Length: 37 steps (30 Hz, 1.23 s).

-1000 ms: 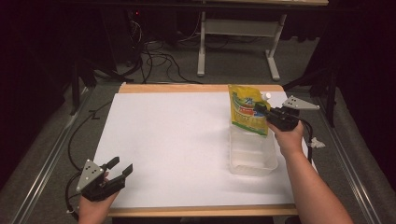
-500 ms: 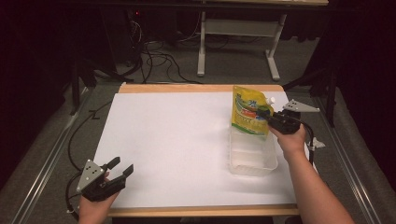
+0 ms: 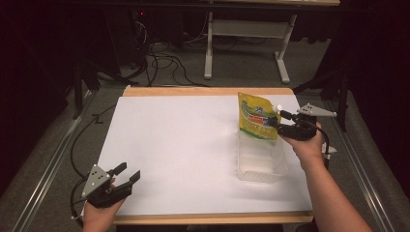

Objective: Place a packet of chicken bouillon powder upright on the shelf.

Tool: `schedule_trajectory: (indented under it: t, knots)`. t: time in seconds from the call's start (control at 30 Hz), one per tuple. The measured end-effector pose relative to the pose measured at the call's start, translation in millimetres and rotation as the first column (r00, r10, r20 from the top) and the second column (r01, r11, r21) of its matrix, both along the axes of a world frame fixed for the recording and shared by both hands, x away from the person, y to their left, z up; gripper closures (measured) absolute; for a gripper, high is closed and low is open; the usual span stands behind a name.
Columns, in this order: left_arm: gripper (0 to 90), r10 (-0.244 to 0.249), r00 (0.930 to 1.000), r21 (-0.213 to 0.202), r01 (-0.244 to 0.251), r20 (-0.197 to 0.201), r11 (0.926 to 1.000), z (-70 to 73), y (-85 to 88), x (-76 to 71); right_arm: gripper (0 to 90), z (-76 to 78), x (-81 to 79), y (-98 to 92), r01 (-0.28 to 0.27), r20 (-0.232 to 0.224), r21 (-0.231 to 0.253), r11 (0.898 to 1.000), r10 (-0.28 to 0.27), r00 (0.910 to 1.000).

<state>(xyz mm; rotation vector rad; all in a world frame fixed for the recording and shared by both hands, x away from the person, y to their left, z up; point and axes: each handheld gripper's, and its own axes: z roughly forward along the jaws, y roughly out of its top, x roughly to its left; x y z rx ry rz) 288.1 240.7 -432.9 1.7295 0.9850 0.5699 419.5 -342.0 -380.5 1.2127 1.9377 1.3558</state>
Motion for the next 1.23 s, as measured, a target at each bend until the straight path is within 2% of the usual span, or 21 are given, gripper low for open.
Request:
schedule_trajectory:
  t: [0.13, 0.2, 0.33, 0.43, 0.6, 0.7, 0.77, 0.83, 0.87, 0.93, 1.0, 1.03, 1.07, 1.13, 1.23]
  knots:
    - [39.7, -0.006, 1.0000, 0.001, 0.006, -0.002, 1.0000, -0.1, -0.6, 0.0, 21.9, 5.0, -9.7, 4.1, 0.003, -0.004, -0.015, 1.000, -0.003, 1.0000]
    - [39.6, -0.009, 1.0000, 0.002, 0.009, -0.004, 1.0000, -0.3, -1.0, 0.2, 17.4, 9.2, -18.4, 8.1, 0.005, 0.008, -0.032, 0.999, -0.005, 1.0000]
    - [39.3, -0.016, 0.9999, 0.004, 0.016, -0.005, 0.9999, -0.5, -2.6, 0.2, 15.8, 18.0, -37.2, 18.3, 0.007, 0.036, -0.057, 0.998, -0.005, 0.9993]
    - [39.1, -0.022, 0.9997, 0.004, 0.022, -0.007, 0.9997, -0.6, -4.5, 0.1, 15.7, 24.0, -54.9, 28.1, -0.006, 0.055, -0.054, 0.998, 0.009, 0.9984]
    - [38.8, -0.038, 0.9993, 0.011, 0.038, -0.006, 0.9992, -0.6, -8.6, -0.3, 15.6, 25.5, -80.3, 49.0, -0.067, 0.071, -0.048, 0.997, 0.071, 0.9950]
    - [38.6, -0.040, 0.9992, 0.009, 0.041, -0.006, 0.9991, -0.5, -9.5, -0.9, 15.8, 19.9, -94.4, 63.7, -0.096, 0.073, -0.044, 0.994, 0.099, 0.9924]
    - [38.4, -0.043, 0.9990, 0.007, 0.043, -0.009, 0.9991, -0.8, -9.8, -1.2, 15.7, 14.9, -101.3, 68.9, -0.095, 0.075, -0.053, 0.994, 0.099, 0.9923]
    - [38.1, -0.050, 0.9987, 0.007, 0.050, -0.015, 0.9987, -1.5, -10.4, -0.9, 17.2, 3.9, -109.8, 70.3, -0.086, 0.101, -0.031, 0.996, 0.089, 0.9909]
    - [37.7, -0.053, 0.9985, 0.008, 0.053, -0.017, 0.9986, -1.8, -10.8, -0.6, 16.4, -3.4, -113.0, 70.9, -0.103, 0.091, -0.022, 0.994, 0.105, 0.9903]
    - [36.9, -0.060, 0.9979, 0.018, 0.060, -0.025, 0.9980, -3.5, -13.0, 0.8, 16.2, -17.2, -116.0, 72.7, -0.144, 0.060, -0.060, 0.988, 0.147, 0.9873]
    - [36.4, -0.065, 0.9973, 0.024, 0.066, -0.034, 0.9975, -4.5, -15.0, 2.3, 15.7, -25.5, -114.5, 72.3, -0.162, 0.023, -0.068, 0.984, 0.164, 0.9862]
    - [36.4, -0.066, 0.9972, 0.023, 0.067, -0.035, 0.9975, -4.7, -16.3, 2.6, 15.8, -26.1, -113.3, 72.2, -0.161, 0.017, -0.069, 0.984, 0.163, 0.9865]
    - [36.4, -0.068, 0.9971, 0.026, 0.069, -0.036, 0.9973, -4.6, -17.3, 2.7, 15.9, -25.4, -112.5, 72.2, -0.162, 0.022, -0.057, 0.985, 0.163, 0.9864]
    - [36.4, -0.071, 0.9968, 0.027, 0.072, -0.036, 0.9970, -4.7, -19.6, 2.6, 16.3, -23.6, -111.7, 72.0, -0.163, 0.042, -0.065, 0.985, 0.166, 0.9853]
    - [36.9, -0.082, 0.9957, 0.035, 0.084, -0.043, 0.9959, -5.4, -21.5, 1.8, 16.9, -24.1, -113.6, 70.0, -0.160, 0.038, -0.057, 0.985, 0.162, 0.9860]
